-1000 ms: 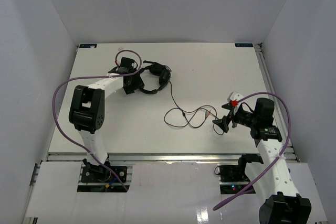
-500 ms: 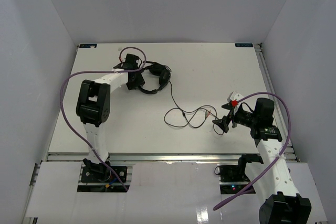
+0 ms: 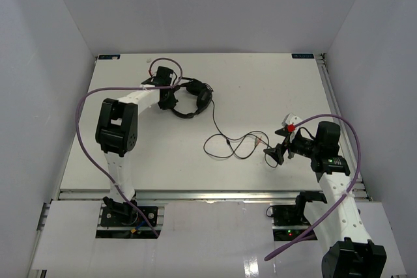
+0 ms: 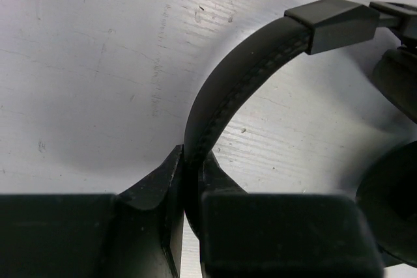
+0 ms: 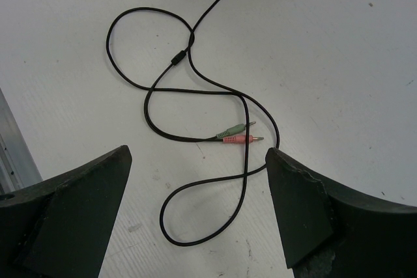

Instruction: Wrap the headphones

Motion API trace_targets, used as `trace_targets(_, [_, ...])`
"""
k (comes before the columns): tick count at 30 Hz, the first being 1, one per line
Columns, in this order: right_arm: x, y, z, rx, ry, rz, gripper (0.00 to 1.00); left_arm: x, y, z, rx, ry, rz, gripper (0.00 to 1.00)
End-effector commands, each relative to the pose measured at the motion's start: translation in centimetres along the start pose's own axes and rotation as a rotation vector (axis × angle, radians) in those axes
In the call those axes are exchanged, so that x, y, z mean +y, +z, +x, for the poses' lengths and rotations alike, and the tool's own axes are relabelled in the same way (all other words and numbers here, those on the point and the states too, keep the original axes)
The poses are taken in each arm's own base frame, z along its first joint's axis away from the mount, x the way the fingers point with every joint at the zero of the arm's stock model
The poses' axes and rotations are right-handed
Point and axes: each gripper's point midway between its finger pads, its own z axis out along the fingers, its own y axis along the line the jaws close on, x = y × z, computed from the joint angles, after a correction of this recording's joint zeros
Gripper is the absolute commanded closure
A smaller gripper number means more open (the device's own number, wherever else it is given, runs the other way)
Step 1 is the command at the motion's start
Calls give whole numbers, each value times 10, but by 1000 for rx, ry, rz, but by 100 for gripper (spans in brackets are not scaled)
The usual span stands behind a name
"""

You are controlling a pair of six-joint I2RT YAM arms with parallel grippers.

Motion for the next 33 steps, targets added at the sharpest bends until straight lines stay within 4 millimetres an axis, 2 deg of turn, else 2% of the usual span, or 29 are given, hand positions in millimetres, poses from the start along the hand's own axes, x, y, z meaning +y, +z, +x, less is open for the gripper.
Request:
trace_targets(1, [-1, -2, -13, -40, -61, -3, 10, -20, -53, -22, -95, 51, 76, 100])
trace_targets(4, [6, -1, -12, -48, -64, -39, 10, -27, -84, -25, -135, 89, 126, 100])
trace_targets(6, [23, -3, -16, -71, -83, -129, 10, -31, -127, -29, -191, 106, 193, 100])
trace_targets(9, [34, -12, -30, -80, -197, -194, 10, -33, -174, -23, -237, 119, 271, 100])
trace_targets(10, [32, -15, -38, -78, -238, -188, 10, -34, -190, -19, -244, 118, 307, 100])
trace_targets(12, [25, -21, -58, -85, -291, -161, 10, -38, -208, -11, -233, 102, 350, 100])
trace_targets(15, [18, -25, -84, -103, -310, -143, 10, -51, -245, 3, -230, 95, 450, 100])
trace_targets(19, [3, -24, -115, -132, -275, -129, 10, -83, -295, 21, -204, 124, 591, 100])
trace_targets(21, [-3, -24, -135, -172, -262, -113, 10, -95, -310, 32, -182, 144, 626, 100])
trace_targets(25, [-6, -15, -156, -228, -234, -119, 10, -123, -348, 38, -177, 181, 696, 100])
trace_targets(27, [-4, -3, -159, -229, -230, -131, 10, -142, -369, 47, -166, 208, 743, 100])
trace_targets(30, [-9, 14, -149, -224, -224, -139, 10, -165, -388, 66, -132, 255, 786, 100])
trace_targets(31, [-13, 17, -148, -226, -226, -130, 10, -172, -394, 63, -150, 253, 783, 100])
trace_targets(33, [-18, 25, -142, -235, -226, -125, 10, -181, -404, 70, -149, 270, 798, 100])
